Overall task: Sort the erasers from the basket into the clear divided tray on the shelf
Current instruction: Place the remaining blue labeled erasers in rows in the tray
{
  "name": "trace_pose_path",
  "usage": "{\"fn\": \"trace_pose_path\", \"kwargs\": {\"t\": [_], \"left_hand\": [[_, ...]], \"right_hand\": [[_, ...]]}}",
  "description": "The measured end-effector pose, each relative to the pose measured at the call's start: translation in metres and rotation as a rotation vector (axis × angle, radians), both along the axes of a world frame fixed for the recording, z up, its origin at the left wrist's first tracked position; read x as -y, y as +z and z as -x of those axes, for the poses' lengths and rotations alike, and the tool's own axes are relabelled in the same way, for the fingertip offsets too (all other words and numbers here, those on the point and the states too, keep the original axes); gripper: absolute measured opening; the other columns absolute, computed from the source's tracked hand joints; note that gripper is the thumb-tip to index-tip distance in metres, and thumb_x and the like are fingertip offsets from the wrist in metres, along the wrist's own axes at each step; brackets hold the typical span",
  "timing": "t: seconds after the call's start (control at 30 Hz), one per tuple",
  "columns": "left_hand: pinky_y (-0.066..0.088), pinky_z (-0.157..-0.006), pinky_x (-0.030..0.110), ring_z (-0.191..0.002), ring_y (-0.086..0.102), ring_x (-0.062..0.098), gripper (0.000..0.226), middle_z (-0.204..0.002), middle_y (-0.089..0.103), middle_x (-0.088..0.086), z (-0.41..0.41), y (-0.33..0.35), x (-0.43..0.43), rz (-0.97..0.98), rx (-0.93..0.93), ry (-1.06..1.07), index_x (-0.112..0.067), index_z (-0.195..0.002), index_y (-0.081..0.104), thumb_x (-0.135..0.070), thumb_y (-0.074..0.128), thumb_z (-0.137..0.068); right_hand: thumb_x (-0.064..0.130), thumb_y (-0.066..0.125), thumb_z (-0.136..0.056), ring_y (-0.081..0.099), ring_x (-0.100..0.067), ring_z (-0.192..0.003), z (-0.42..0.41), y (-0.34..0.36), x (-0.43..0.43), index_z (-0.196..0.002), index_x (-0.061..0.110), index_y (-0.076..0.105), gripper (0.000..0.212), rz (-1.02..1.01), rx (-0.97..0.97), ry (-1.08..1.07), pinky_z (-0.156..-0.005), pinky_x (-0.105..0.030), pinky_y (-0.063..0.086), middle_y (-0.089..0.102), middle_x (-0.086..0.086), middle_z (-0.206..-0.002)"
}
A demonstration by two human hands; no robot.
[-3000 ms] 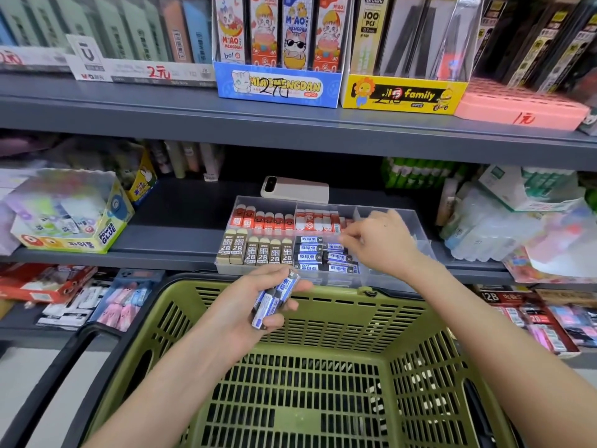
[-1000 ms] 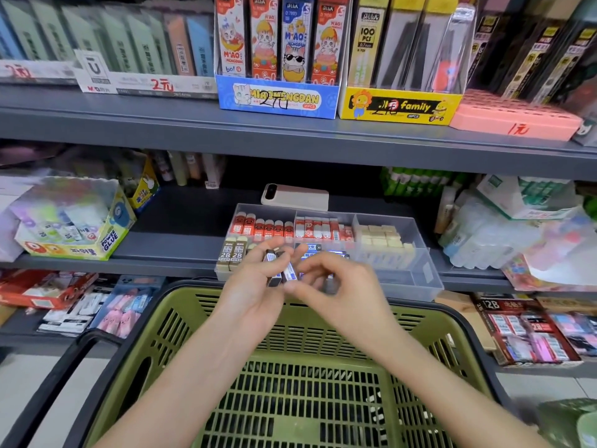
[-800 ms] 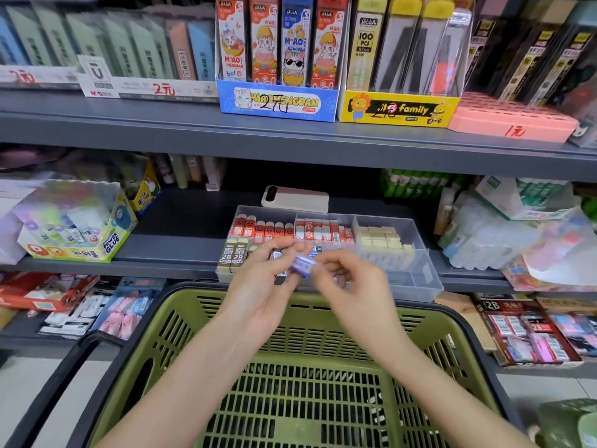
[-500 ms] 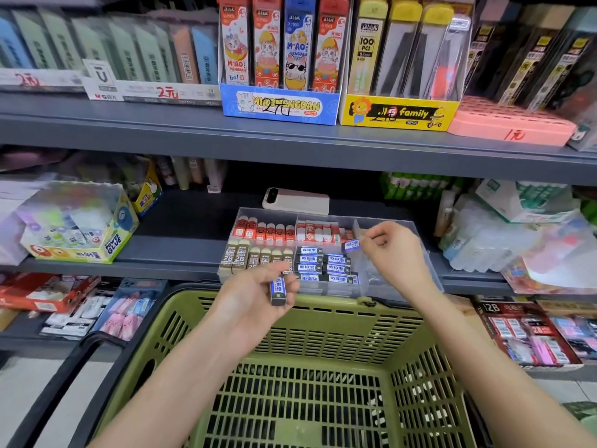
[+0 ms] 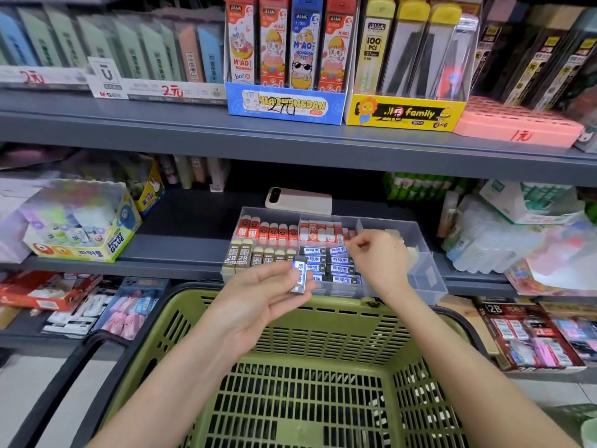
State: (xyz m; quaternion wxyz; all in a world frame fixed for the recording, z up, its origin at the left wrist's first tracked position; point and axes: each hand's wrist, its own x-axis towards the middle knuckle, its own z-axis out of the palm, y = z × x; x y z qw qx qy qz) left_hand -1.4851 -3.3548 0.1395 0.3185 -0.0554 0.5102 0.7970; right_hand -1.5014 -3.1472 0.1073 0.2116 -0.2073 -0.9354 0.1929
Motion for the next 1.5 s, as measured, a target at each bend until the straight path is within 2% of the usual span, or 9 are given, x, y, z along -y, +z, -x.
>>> {"fn": "trace_pose_path", "kwargs": {"t": [0.17,0.37,0.57,0.7,0.77,0.93,1.13,1.3,1.5], "left_hand": [[0.058,-0.067,0.028,-0.092,0.07,0.027,0.046,-0.104,0.07,0.016,0.002,-0.003,-0.004,0.088,-0.065,0.056,-0.006,-0.103,0.065,-0.012,0.075,-0.058],[0.054,-0.063,0.021,-0.067,0.067,0.012,0.041,-0.084,0.073,0.005,0.003,-0.002,-0.013,0.182,-0.217,0.003,-0.01,-0.095,0.071,-0.021,0.078,-0.057],[0.052,-0.07,0.018,-0.077,0.068,0.007,0.021,-0.083,0.074,-0.003,0.006,0.001,-0.042,0.371,-0.647,-0.046,-0.012,-0.097,0.069,-0.019,0.075,-0.079],[0.027,-0.105,0.028,-0.122,0.047,0.005,0.037,-0.131,0.058,-0.012,0.017,-0.018,-0.053,1.001,-1.453,-0.175,-0.026,-0.127,0.059,-0.039,0.054,-0.093],[0.008,-0.117,0.039,-0.139,0.029,0.01,0.048,-0.146,0.042,-0.011,0.022,-0.031,-0.055,1.136,-1.62,-0.366,-0.027,-0.138,0.046,-0.048,0.044,-0.095],[-0.011,-0.114,0.056,-0.145,0.011,0.014,0.056,-0.152,0.028,-0.011,0.028,-0.055,-0.051,1.23,-1.686,-0.549,-0.034,-0.145,0.032,-0.059,0.03,-0.094],[-0.016,-0.112,0.055,-0.145,0.015,0.015,0.05,-0.151,0.028,-0.014,0.031,-0.059,-0.046,1.247,-1.694,-0.51,-0.037,-0.143,0.034,-0.055,0.032,-0.096],[-0.011,-0.114,0.056,-0.144,0.02,0.016,0.046,-0.15,0.032,-0.013,0.029,-0.059,-0.045,1.207,-1.672,-0.485,-0.036,-0.142,0.038,-0.048,0.037,-0.098],[-0.013,-0.114,0.053,-0.144,0.022,0.016,0.045,-0.149,0.034,-0.012,0.028,-0.06,-0.044,1.188,-1.662,-0.463,-0.035,-0.141,0.039,-0.046,0.039,-0.098]], "right_hand": [[0.023,0.062,-0.087,0.052,-0.02,-0.094,-0.002,-0.001,-0.003,-0.094,0.025,0.075,0.014,-0.127,0.044,-0.023,-0.064,-0.026,0.032,0.064,-0.002,-0.099],[0.049,0.059,-0.079,0.057,0.002,-0.067,-0.039,0.038,0.01,-0.09,0.032,0.07,0.023,0.784,0.031,0.578,-0.061,-0.018,0.044,0.07,0.011,-0.076],[0.01,0.07,-0.081,0.057,0.0,-0.063,-0.048,0.059,-0.004,-0.08,0.022,0.071,0.012,0.829,-0.035,0.557,-0.057,-0.011,0.044,0.07,0.007,-0.072],[0.005,0.066,-0.083,0.057,-0.004,-0.067,-0.031,0.063,-0.031,-0.08,0.015,0.066,0.01,0.641,-0.091,0.375,-0.065,-0.017,0.044,0.066,0.006,-0.072],[0.007,0.066,-0.083,0.056,-0.012,-0.072,-0.025,0.054,-0.036,-0.085,0.014,0.065,0.007,0.495,-0.006,0.329,-0.071,-0.023,0.045,0.065,-0.001,-0.078],[0.015,0.065,-0.084,0.056,-0.014,-0.078,-0.018,0.031,-0.031,-0.09,0.017,0.063,0.006,0.22,0.059,0.289,-0.067,-0.018,0.039,0.066,0.001,-0.084],[0.019,0.062,-0.086,0.043,-0.011,-0.085,-0.02,0.021,-0.025,-0.088,0.015,0.068,0.008,-0.045,0.076,0.347,-0.074,-0.027,0.031,0.065,0.005,-0.082],[0.02,0.065,-0.083,0.051,-0.021,-0.09,-0.024,0.017,-0.028,-0.081,0.016,0.072,0.008,-0.174,0.042,0.362,-0.081,-0.03,0.032,0.068,0.005,-0.083],[0.035,0.065,-0.082,0.045,-0.024,-0.108,-0.019,0.015,-0.029,-0.091,0.029,0.074,0.015,-0.425,0.114,0.266,-0.084,-0.033,0.021,0.058,0.002,-0.112]]}}
